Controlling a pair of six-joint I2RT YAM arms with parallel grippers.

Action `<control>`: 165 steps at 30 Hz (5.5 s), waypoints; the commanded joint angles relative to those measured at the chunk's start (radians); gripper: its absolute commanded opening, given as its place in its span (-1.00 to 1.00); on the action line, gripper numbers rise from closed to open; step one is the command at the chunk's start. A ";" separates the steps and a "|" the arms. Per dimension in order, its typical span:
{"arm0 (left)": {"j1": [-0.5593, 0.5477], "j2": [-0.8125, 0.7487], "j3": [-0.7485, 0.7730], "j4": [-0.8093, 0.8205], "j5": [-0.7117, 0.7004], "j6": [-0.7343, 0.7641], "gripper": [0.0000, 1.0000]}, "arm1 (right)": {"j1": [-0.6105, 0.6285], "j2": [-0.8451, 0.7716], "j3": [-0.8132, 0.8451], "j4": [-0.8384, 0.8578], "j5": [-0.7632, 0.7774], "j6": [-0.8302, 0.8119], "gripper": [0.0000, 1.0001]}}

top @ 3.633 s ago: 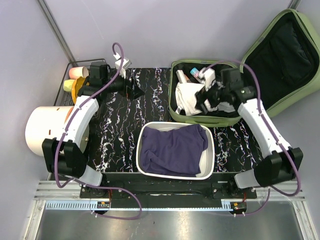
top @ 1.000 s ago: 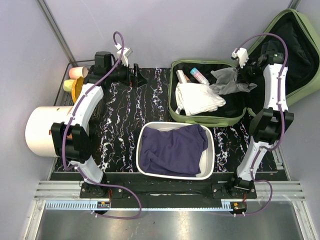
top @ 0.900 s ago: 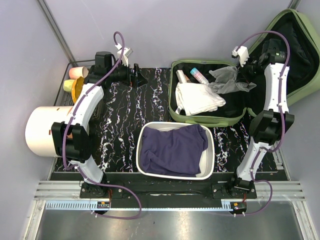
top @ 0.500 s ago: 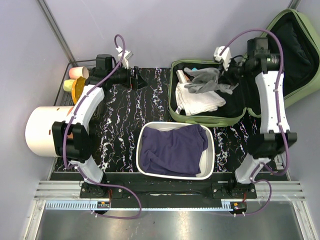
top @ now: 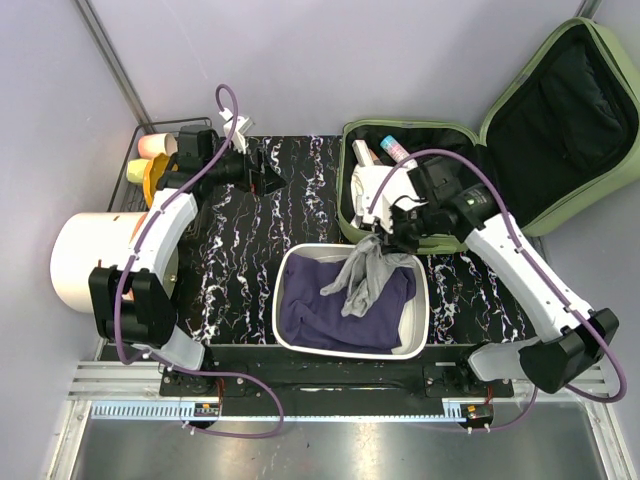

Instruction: Open, take out, and arrange the luggage

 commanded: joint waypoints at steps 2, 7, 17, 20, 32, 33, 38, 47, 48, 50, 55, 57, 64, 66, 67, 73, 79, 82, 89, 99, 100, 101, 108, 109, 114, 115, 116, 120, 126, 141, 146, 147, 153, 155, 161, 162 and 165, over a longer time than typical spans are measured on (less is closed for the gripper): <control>0.006 -0.056 -0.015 0.061 0.040 0.014 0.98 | 0.094 0.003 0.026 0.261 0.087 0.151 -1.00; 0.006 -0.072 -0.019 0.064 0.026 0.014 0.98 | 0.104 0.008 0.062 0.347 0.131 0.201 -1.00; 0.008 -0.079 -0.090 0.096 0.031 -0.020 0.98 | 0.173 -0.101 -0.519 0.357 0.129 -0.157 -1.00; 0.006 -0.070 -0.087 0.090 0.035 -0.023 0.98 | 0.183 -0.096 -0.625 0.361 0.161 -0.278 -0.81; -0.009 -0.062 -0.076 -0.091 0.076 0.216 0.98 | 0.183 -0.165 -0.368 0.166 0.066 -0.112 0.96; -0.012 -0.063 -0.075 -0.097 0.071 0.236 0.98 | 0.183 -0.170 -0.348 0.166 0.060 -0.089 0.96; -0.022 -0.053 -0.038 -0.097 0.040 0.241 0.98 | -0.031 -0.029 -0.142 0.274 -0.001 0.172 0.96; -0.020 0.016 0.074 -0.106 0.006 0.204 0.98 | -0.212 0.378 0.177 0.341 0.185 0.308 0.83; -0.020 0.023 0.083 -0.108 0.005 0.203 0.98 | -0.214 0.399 0.174 0.345 0.196 0.277 0.84; -0.020 0.046 0.111 -0.115 0.005 0.203 0.98 | -0.214 0.418 0.143 0.345 0.195 0.164 0.89; -0.022 0.092 0.166 -0.157 0.008 0.209 0.98 | -0.215 0.453 -0.002 0.461 0.227 -0.111 0.99; -0.022 0.111 0.188 -0.166 0.008 0.207 0.98 | -0.217 0.486 -0.027 0.511 0.250 -0.186 0.99; -0.022 0.166 0.252 -0.197 -0.003 0.206 0.98 | -0.223 0.625 -0.006 0.548 0.258 -0.268 0.99; -0.020 0.174 0.264 -0.198 -0.007 0.200 0.98 | -0.231 0.664 0.015 0.552 0.261 -0.265 0.94; -0.022 0.181 0.269 -0.200 -0.010 0.195 0.98 | -0.234 0.674 0.032 0.552 0.262 -0.265 0.84; -0.022 0.204 0.297 -0.203 -0.010 0.171 0.98 | -0.289 0.669 0.077 0.572 0.239 -0.224 -0.03; -0.020 0.238 0.321 -0.183 0.000 0.126 0.98 | -0.343 0.609 0.218 0.445 0.080 -0.122 -0.53; -0.020 0.260 0.332 -0.163 0.009 0.091 0.98 | -0.366 0.626 0.293 0.385 0.017 -0.066 -0.55; -0.020 0.295 0.373 -0.155 0.020 0.060 0.98 | -0.407 0.721 0.414 0.261 -0.044 -0.047 -0.30; -0.020 0.293 0.375 -0.197 0.017 0.091 0.98 | -0.406 0.795 0.428 0.141 -0.083 -0.124 0.08; -0.022 0.293 0.376 -0.198 0.017 0.094 0.98 | -0.406 0.795 0.427 0.127 -0.081 -0.131 0.12; -0.020 0.293 0.378 -0.198 0.016 0.094 0.98 | -0.406 0.793 0.425 0.126 -0.080 -0.144 0.13; -0.020 0.304 0.390 -0.200 0.020 0.086 0.98 | -0.407 0.792 0.450 0.087 -0.068 -0.176 0.21; -0.020 0.304 0.392 -0.198 0.022 0.086 0.98 | -0.410 0.796 0.451 0.089 -0.064 -0.176 0.16; -0.022 0.306 0.392 -0.198 0.029 0.083 0.98 | -0.416 0.803 0.471 0.075 -0.066 -0.181 0.09; -0.022 0.306 0.392 -0.198 0.029 0.085 0.98 | -0.418 0.800 0.473 0.074 -0.066 -0.181 0.05; -0.022 0.306 0.390 -0.200 0.032 0.085 0.98 | -0.418 0.800 0.477 0.074 -0.069 -0.182 -0.02; -0.020 0.304 0.392 -0.198 0.032 0.088 0.98 | -0.424 0.798 0.506 0.054 -0.092 -0.173 -0.19; -0.020 0.306 0.399 -0.219 0.034 0.111 0.98 | -0.438 0.787 0.555 0.077 -0.087 -0.139 -1.00; -0.022 0.326 0.447 -0.224 0.036 0.141 0.98 | -0.461 0.740 0.761 0.066 -0.187 -0.010 -1.00; -0.023 0.316 0.441 -0.224 0.054 0.177 0.98 | -0.459 0.692 0.807 0.009 -0.290 0.076 -1.00; -0.023 0.313 0.441 -0.226 0.057 0.204 0.98 | -0.461 0.680 0.806 -0.001 -0.317 0.077 -1.00; -0.034 0.278 0.441 -0.210 0.111 0.350 0.98 | -0.436 0.583 0.796 -0.174 -0.397 -0.039 -1.00; -0.044 0.266 0.438 -0.210 0.108 0.382 0.98 | -0.404 0.537 0.772 -0.213 -0.402 -0.116 -1.00; -0.048 0.234 0.377 -0.132 0.066 0.323 0.98 | -0.260 0.288 0.458 -0.071 -0.322 -0.193 -1.00; -0.043 0.231 0.357 -0.102 0.063 0.269 0.98 | -0.236 0.216 0.403 0.007 -0.305 -0.205 -1.00; -0.012 0.215 0.314 -0.056 0.071 0.189 0.98 | -0.145 0.096 0.202 0.147 -0.258 -0.277 -1.00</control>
